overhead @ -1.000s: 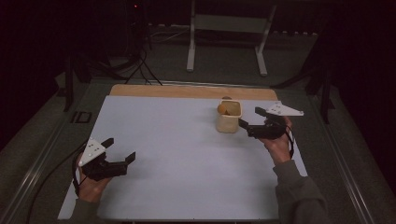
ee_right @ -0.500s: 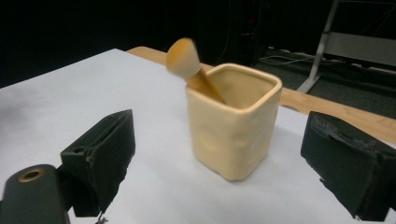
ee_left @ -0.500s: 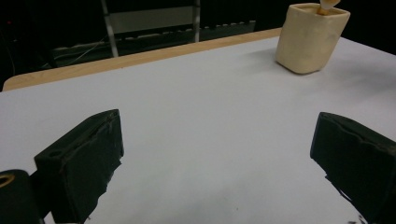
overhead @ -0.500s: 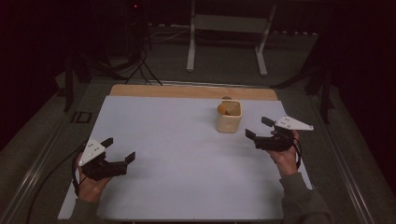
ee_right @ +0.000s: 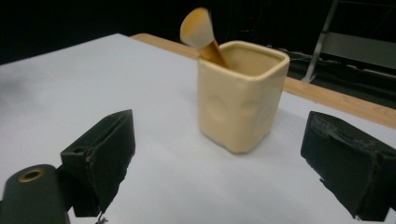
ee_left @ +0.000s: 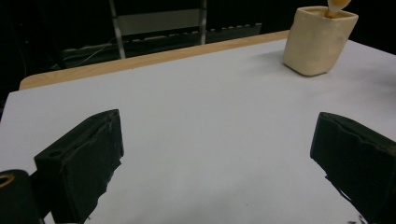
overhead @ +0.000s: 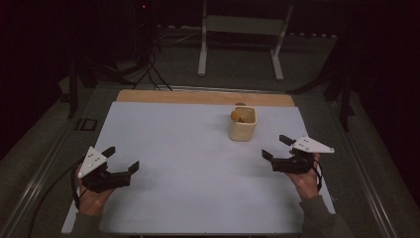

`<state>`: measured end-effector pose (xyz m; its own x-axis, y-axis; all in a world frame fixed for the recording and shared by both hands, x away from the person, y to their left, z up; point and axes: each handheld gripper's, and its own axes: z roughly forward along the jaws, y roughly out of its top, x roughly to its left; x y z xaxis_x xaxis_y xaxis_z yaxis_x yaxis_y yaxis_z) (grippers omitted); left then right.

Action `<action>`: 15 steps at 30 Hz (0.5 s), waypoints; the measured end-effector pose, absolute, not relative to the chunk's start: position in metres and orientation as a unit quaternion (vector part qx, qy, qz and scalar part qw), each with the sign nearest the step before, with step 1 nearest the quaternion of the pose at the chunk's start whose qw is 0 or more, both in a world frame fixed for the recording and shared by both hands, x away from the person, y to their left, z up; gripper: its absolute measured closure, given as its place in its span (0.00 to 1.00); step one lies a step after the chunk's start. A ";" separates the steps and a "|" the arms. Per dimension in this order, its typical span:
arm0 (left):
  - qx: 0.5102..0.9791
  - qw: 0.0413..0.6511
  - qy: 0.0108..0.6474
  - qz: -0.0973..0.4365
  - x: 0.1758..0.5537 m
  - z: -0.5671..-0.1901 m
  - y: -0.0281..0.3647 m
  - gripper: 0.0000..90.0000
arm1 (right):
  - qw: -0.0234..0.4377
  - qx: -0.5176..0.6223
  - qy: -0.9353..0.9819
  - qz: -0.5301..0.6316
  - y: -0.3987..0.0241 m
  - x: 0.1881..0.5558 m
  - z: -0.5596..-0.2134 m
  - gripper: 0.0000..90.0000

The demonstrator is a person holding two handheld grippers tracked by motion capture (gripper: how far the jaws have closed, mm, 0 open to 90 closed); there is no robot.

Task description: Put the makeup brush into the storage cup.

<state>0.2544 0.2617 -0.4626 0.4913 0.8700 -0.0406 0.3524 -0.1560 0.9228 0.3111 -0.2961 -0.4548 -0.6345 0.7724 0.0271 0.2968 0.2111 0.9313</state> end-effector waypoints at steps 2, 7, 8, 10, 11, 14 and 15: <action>0.712 0.487 0.430 0.265 0.254 -0.463 0.263 0.05 | 0.231 0.358 0.746 0.512 -0.298 0.306 -0.458 0.11; 0.713 0.484 0.432 0.266 0.252 -0.464 0.266 0.05 | 0.224 0.358 0.747 0.513 -0.303 0.294 -0.466 0.11; 0.713 0.484 0.433 0.266 0.252 -0.464 0.266 0.05 | 0.224 0.359 0.747 0.513 -0.303 0.292 -0.468 0.11; 0.714 0.483 0.432 0.266 0.251 -0.464 0.267 0.05 | 0.221 0.359 0.747 0.514 -0.304 0.287 -0.472 0.11; 0.714 0.482 0.432 0.266 0.251 -0.464 0.267 0.05 | 0.219 0.360 0.746 0.515 -0.305 0.285 -0.474 0.11; 0.714 0.483 0.431 0.267 0.249 -0.465 0.268 0.05 | 0.217 0.362 0.747 0.514 -0.307 0.280 -0.478 0.11; 0.714 0.482 0.431 0.268 0.248 -0.465 0.268 0.05 | 0.218 0.363 0.746 0.513 -0.308 0.278 -0.479 0.11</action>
